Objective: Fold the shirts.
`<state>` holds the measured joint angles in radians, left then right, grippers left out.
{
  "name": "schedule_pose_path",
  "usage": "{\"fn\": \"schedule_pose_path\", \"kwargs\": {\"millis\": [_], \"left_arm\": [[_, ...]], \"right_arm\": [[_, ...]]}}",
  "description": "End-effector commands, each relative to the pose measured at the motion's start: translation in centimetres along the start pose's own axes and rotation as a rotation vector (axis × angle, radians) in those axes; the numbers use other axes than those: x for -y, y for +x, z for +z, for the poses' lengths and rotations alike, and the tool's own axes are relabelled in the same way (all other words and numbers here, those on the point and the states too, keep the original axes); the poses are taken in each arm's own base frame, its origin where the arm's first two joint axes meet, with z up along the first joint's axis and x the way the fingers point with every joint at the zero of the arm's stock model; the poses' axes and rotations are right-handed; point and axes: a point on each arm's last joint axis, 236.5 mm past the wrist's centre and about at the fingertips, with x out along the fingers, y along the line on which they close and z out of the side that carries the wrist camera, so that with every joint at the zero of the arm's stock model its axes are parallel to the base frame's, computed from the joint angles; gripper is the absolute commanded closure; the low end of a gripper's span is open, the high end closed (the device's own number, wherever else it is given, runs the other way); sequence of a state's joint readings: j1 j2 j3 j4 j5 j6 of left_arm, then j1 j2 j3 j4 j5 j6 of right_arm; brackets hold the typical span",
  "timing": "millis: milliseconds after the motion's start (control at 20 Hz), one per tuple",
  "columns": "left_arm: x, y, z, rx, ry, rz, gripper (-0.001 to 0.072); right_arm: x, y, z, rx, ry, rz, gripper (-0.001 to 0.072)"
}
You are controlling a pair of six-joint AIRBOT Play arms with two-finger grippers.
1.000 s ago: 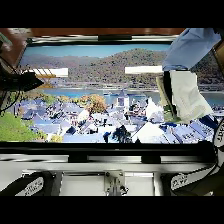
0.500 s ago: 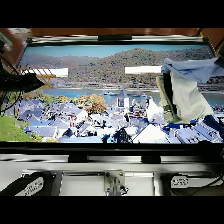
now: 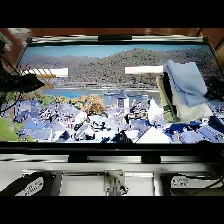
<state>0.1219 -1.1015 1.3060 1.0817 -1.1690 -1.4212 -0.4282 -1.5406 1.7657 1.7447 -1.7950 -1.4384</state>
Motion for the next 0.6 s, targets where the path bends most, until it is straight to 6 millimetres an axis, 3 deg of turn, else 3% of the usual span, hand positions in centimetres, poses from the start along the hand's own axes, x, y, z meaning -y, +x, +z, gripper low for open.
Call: {"fn": "schedule_pose_path", "kwargs": {"millis": [0,50,100,150,200,300,350,450,500,550], "left_arm": [[-0.1,0.0,0.3,0.012,0.0,0.002,0.0676],[-0.1,0.0,0.3,0.013,0.0,0.003,0.0676],[-0.1,0.0,0.3,0.012,0.0,0.003,0.0676],[-0.1,0.0,0.3,0.012,0.0,0.003,0.0676],[-0.1,0.0,0.3,0.012,0.0,0.003,0.0676],[0.4,0.2,0.1,0.003,0.046,-0.004,0.0676],[0.8,0.4,-0.2,-0.005,0.088,0.0,0.0677],[0.7,1.3,-1.2,-0.051,0.163,0.049,0.0678],[0.1,2.0,-1.8,-0.085,0.201,0.102,0.0679],[-0.8,2.5,-2.6,-0.137,0.224,0.17,0.0679]], "right_arm": [[1.8,3.3,-2.3,-0.121,0.039,-0.059,0.063],[2.7,4.2,-2.0,-0.111,0.07,-0.093,0.061],[3.4,4.6,-1.3,-0.08,0.097,-0.121,0.0483],[3.5,4.5,-0.7,-0.052,0.093,-0.12,0.0242],[3.4,4.1,-0.3,-0.027,0.058,-0.116,0.0159],[4.0,2.1,0.2,0.033,0.019,-0.152,0.0159],[5.0,0.2,1.0,0.093,0.009,-0.203,0.0159],[6.0,-5.4,4.5,0.308,-0.017,-0.285,0.0159],[4.8,-9.3,7.0,0.478,-0.048,-0.274,0.0159],[2.3,-12.8,9.0,0.639,-0.088,-0.224,0.0162]]}}
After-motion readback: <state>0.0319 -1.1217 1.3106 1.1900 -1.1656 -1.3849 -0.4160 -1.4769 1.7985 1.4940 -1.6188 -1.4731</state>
